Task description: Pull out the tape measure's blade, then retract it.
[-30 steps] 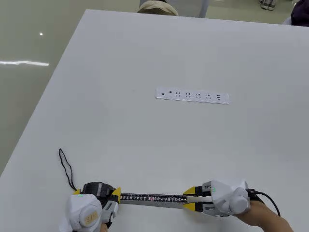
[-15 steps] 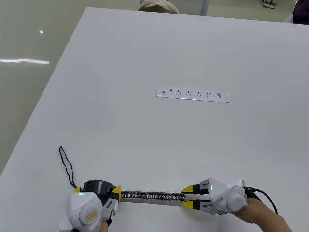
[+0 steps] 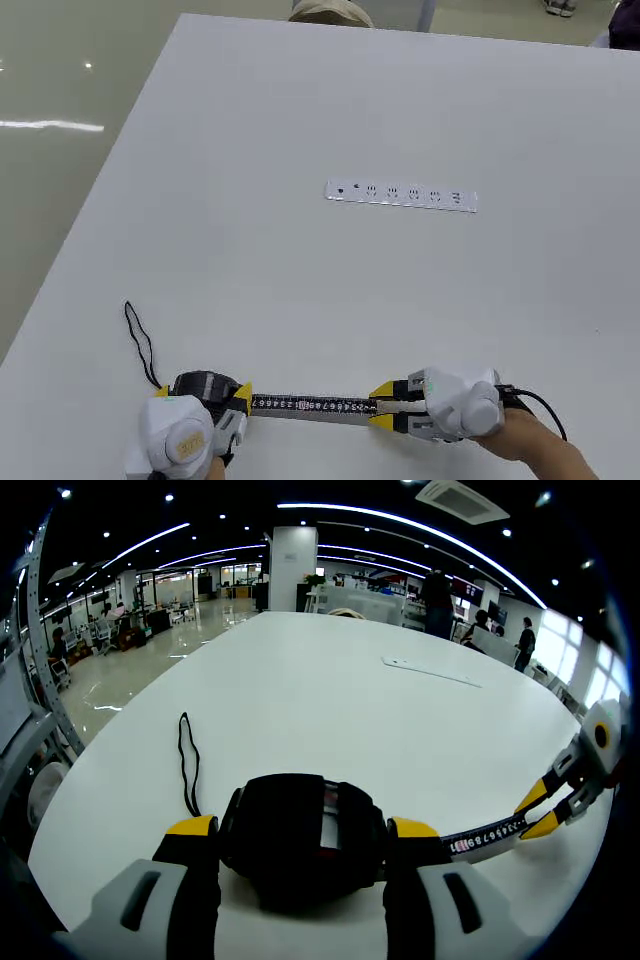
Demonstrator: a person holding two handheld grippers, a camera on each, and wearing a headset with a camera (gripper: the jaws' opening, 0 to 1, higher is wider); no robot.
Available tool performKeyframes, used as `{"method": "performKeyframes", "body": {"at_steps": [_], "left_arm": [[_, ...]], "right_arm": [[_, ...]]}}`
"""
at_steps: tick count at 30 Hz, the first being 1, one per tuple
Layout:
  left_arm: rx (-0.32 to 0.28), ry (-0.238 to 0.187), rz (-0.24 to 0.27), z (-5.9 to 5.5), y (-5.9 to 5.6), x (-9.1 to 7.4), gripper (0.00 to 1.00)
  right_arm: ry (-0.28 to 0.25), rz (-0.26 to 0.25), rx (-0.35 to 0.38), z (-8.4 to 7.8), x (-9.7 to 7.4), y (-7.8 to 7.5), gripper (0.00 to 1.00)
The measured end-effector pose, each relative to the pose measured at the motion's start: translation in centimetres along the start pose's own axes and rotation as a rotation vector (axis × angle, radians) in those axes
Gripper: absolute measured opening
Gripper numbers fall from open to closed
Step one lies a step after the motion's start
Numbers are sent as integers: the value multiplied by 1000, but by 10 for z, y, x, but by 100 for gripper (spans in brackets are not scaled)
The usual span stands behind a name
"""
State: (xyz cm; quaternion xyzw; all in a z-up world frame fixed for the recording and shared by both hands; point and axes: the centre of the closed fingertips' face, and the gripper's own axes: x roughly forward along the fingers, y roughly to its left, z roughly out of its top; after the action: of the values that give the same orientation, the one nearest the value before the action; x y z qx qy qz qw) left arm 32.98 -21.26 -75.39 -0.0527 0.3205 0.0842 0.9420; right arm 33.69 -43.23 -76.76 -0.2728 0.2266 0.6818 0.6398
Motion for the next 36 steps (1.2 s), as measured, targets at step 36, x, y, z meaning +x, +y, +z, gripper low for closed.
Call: {"method": "performKeyframes", "body": {"at_steps": [36], "left_arm": [[3, -1, -8, 0, -1, 0, 64]], "right_arm": [[-17, 28, 0, 13, 19, 1, 12]]}}
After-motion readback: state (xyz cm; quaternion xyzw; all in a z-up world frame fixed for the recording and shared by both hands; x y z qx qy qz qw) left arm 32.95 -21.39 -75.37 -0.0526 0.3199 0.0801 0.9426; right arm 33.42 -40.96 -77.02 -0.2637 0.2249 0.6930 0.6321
